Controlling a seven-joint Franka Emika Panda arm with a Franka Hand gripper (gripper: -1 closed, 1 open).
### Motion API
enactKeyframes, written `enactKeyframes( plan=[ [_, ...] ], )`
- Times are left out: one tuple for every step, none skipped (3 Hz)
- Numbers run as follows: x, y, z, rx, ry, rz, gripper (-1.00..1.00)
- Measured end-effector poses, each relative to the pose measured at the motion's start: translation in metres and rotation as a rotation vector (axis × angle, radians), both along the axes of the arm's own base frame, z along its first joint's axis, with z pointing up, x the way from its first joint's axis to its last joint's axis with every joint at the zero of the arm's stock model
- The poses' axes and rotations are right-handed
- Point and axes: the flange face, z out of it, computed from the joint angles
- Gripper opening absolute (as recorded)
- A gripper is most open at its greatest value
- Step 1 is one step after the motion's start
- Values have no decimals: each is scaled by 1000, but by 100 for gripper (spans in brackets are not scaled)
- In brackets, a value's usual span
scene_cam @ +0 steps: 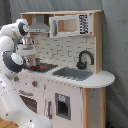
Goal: Play with the kitchen
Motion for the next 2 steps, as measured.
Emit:
enactKeyframes(
  plan=[
    [-31, 26, 3, -9, -17, 16, -100],
    [-58, 40, 10, -13, -37, 38, -100]
  ],
)
